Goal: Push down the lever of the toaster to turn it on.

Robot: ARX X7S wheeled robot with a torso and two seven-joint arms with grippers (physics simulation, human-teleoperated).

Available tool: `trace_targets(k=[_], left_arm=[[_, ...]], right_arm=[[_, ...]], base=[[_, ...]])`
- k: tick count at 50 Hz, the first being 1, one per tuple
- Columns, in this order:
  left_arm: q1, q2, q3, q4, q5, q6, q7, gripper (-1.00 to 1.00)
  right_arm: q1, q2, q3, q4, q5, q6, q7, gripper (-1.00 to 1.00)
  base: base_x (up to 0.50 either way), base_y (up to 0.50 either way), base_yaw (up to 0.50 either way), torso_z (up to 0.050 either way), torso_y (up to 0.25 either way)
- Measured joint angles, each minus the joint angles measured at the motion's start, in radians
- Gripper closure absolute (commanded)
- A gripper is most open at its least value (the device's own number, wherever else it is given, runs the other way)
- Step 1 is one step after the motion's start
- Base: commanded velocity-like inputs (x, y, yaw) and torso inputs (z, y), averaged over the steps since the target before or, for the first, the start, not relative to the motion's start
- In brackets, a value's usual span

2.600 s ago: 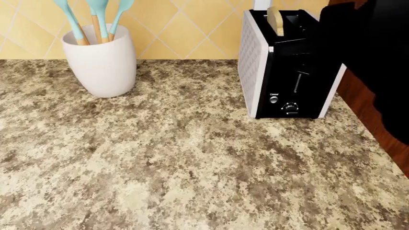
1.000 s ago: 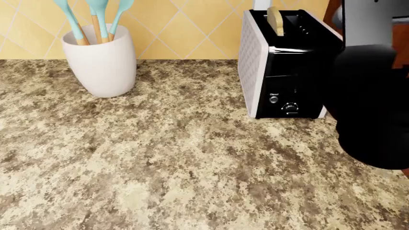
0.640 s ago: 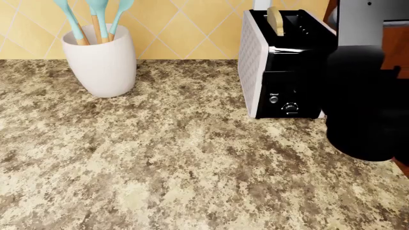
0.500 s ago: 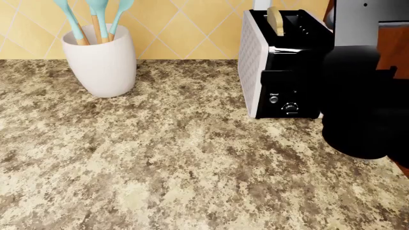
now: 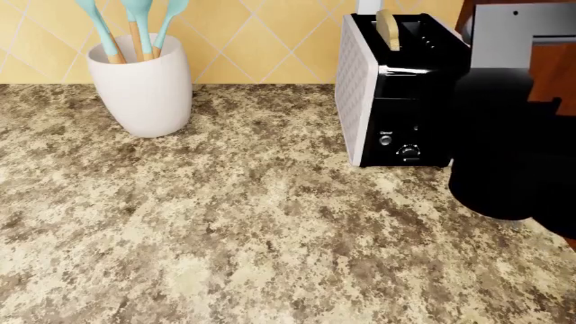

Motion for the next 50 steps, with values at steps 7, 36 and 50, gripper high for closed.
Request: trace_targets(k=[7, 36, 50], left_arm=[[-0.002, -0.002, 0.003, 0.001, 0.003, -0.002, -0.003, -1.00], [0.006, -0.016, 0.003, 0.003, 0.011, 0.006, -0.018, -1.00], [0.005, -0.016, 0.005, 0.000, 0.011, 0.007, -0.017, -1.00]], right_arm=[[-0.004, 0.003, -0.001, 0.004, -0.014, -0.005, 0.003, 1.00], [-0.023, -0.011, -0.015, 0.028, -0.074, -0.025, 0.004, 1.00], [-0.039, -0.017, -0.033, 0.040, -0.089, -0.019, 0.003, 1.00]], base=[[0.00, 0.00, 0.00, 0.000, 0.000], [0.00, 0.00, 0.00, 0.000, 0.000], [0.00, 0.00, 0.00, 0.000, 0.000]])
